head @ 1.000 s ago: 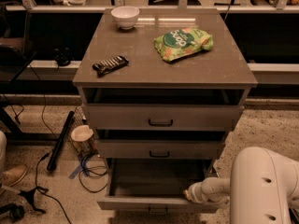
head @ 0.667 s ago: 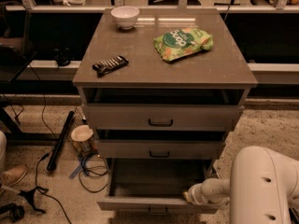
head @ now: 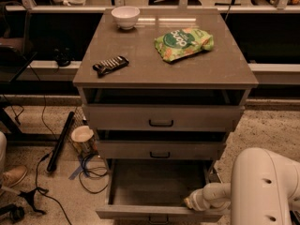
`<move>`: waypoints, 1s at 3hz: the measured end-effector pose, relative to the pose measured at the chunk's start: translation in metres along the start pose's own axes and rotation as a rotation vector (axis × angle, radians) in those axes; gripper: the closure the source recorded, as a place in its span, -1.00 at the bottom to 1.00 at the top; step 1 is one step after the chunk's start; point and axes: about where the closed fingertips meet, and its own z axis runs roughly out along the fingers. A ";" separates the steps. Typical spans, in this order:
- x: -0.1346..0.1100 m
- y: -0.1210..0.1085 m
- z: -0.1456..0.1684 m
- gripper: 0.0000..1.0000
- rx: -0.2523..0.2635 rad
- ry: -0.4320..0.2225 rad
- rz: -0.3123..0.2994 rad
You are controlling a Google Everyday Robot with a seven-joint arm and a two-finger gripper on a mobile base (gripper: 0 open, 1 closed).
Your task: Open bottom drawer
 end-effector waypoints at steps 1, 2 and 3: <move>0.016 0.008 -0.004 1.00 -0.010 0.012 0.002; 0.012 0.015 -0.021 1.00 -0.006 -0.027 -0.030; -0.004 0.024 -0.047 1.00 0.007 -0.081 -0.076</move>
Offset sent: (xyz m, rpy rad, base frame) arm -0.0262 0.0042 0.0456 0.0197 -0.1006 0.0516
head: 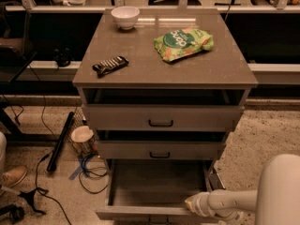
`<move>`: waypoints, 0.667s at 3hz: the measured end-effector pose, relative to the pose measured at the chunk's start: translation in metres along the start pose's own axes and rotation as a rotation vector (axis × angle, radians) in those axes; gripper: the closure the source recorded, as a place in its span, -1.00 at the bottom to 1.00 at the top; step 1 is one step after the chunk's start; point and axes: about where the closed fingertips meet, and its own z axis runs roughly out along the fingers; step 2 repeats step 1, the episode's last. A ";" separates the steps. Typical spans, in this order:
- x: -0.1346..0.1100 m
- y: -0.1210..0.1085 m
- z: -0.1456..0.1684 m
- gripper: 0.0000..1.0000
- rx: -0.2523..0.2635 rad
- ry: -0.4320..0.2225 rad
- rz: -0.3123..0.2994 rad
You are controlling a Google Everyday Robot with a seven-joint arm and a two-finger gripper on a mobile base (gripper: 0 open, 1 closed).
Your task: Open bottom drawer
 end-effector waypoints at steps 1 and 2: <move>-0.023 0.005 -0.028 1.00 0.003 -0.074 -0.048; -0.023 0.005 -0.028 1.00 0.003 -0.074 -0.048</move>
Offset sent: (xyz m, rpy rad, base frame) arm 0.0000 0.0000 0.0000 0.0000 0.0000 0.0000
